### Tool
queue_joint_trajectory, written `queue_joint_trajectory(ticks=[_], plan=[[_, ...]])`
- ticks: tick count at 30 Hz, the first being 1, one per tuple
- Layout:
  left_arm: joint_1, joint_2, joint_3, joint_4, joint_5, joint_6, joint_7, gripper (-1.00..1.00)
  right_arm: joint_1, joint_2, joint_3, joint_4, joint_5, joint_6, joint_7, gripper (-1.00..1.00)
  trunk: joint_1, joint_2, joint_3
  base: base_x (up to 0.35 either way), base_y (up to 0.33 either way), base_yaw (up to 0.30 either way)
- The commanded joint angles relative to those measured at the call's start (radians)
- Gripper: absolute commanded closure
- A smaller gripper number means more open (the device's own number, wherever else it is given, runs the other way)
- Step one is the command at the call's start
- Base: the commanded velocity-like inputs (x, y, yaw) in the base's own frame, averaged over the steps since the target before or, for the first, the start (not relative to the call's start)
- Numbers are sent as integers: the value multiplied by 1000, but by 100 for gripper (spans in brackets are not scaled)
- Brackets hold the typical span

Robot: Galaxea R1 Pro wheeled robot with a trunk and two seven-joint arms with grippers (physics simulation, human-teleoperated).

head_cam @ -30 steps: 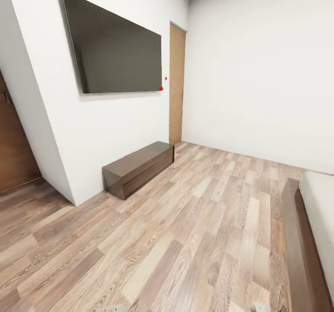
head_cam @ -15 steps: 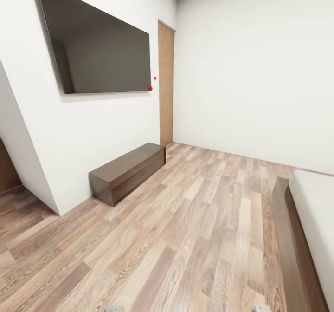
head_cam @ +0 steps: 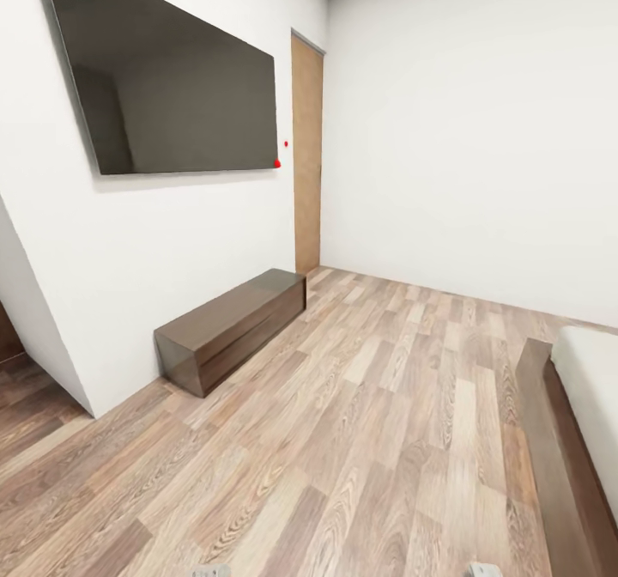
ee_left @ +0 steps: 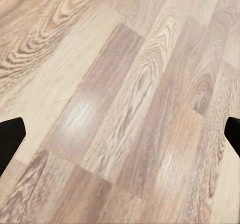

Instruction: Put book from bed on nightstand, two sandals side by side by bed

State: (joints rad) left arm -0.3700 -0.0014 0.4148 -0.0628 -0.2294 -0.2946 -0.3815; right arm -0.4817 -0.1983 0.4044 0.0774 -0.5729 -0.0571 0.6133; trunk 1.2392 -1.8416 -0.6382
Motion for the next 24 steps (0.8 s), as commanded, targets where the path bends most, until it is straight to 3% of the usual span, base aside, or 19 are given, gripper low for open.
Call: queue_joint_trajectory(ticks=[1, 24], plan=[[-1, 0, 9, 0, -10, -3, -2, -100, -2, 0, 8, 4, -7, -6, 6, -100, 0, 0, -1, 332, 0, 0], [0, 0, 9, 0, -10, -3, -1, -100, -2, -1, 8, 4, -7, -7, 6, -100, 0, 0, -1, 332, 0, -10]])
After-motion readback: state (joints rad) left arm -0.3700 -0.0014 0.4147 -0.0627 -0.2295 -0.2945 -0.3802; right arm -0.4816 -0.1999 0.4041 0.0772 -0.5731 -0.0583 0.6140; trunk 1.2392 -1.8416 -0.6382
